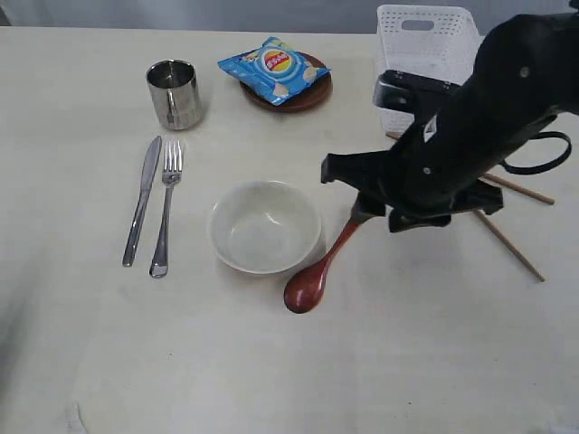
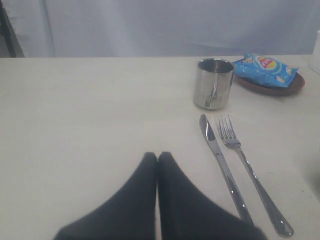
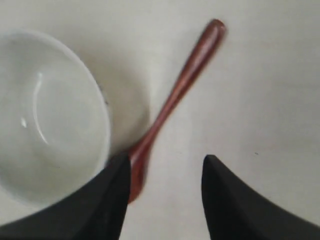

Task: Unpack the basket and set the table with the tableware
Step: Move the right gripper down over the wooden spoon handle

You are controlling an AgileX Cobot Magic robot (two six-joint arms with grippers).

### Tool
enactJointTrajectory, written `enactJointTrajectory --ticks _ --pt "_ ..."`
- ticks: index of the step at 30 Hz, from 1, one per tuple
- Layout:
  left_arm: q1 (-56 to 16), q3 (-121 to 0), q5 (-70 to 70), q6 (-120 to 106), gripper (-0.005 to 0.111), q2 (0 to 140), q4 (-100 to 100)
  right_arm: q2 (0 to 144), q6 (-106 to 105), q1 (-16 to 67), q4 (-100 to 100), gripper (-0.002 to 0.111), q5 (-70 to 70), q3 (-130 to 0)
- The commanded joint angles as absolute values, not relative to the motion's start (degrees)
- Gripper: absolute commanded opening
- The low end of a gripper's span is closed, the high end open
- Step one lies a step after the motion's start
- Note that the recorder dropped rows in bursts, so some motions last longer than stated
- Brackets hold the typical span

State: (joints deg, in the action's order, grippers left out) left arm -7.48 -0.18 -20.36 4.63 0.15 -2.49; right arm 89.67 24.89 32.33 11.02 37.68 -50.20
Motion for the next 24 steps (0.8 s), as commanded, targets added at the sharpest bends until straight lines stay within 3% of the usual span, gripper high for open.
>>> enactJointTrajectory --ticks 1,11,16,24 --pt "-7.37 0.00 -19.75 4.87 0.000 0.00 -3.01 92.29 31.07 33.82 11.45 0.043 33.41 -52.82" --pt "-7.37 0.00 -19.75 4.87 0.000 0.00 -3.01 102.38 47.41 33.44 3.99 0.043 34.67 -60.13" --pt "-7.37 0.00 -19.75 4.87 0.000 0.00 -3.01 103.75 53.19 33.44 -3.92 0.043 43.27 -64.28" --pt "-7.37 0.00 -19.75 4.87 0.000 0.00 -3.01 104.82 59.21 32.25 -7.03 0.043 43.97 -64.72"
